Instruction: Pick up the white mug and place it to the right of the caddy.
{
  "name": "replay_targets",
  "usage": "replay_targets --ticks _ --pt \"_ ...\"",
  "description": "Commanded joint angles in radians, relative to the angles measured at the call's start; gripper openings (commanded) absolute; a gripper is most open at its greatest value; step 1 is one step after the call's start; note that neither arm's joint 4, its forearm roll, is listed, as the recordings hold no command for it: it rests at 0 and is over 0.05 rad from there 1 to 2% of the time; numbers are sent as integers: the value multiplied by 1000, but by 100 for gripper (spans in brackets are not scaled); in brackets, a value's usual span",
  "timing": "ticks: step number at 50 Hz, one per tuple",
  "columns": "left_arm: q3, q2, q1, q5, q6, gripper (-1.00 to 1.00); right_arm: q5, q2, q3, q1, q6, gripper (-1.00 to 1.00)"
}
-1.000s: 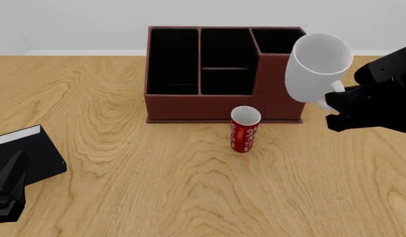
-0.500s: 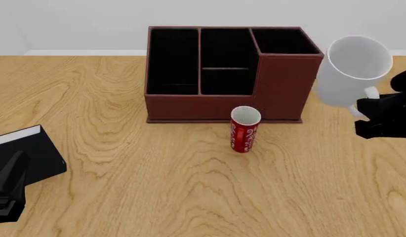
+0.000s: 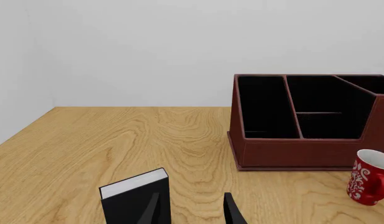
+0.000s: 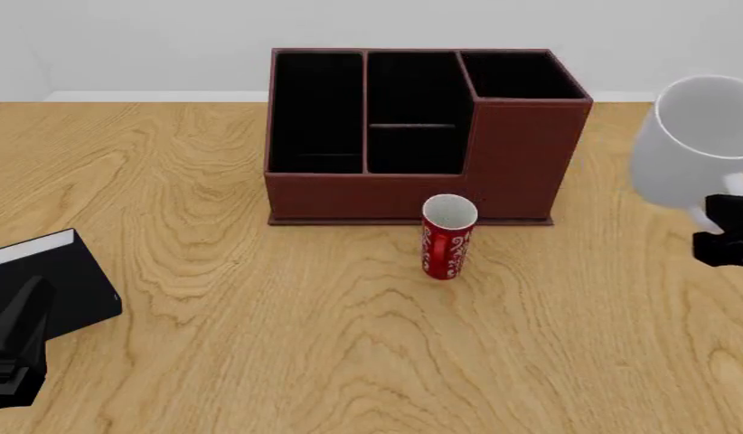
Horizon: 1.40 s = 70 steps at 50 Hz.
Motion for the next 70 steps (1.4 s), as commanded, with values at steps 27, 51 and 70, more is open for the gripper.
replay_targets --ticks 27,51,70 --pt "0 0 0 0 0 100 -77 75 -7 -151 13 -100" --pt "0 0 0 0 0 100 -129 204 -81 -164 10 -100" --pt "0 0 0 0 0 100 -113 284 -191 -175 18 -100"
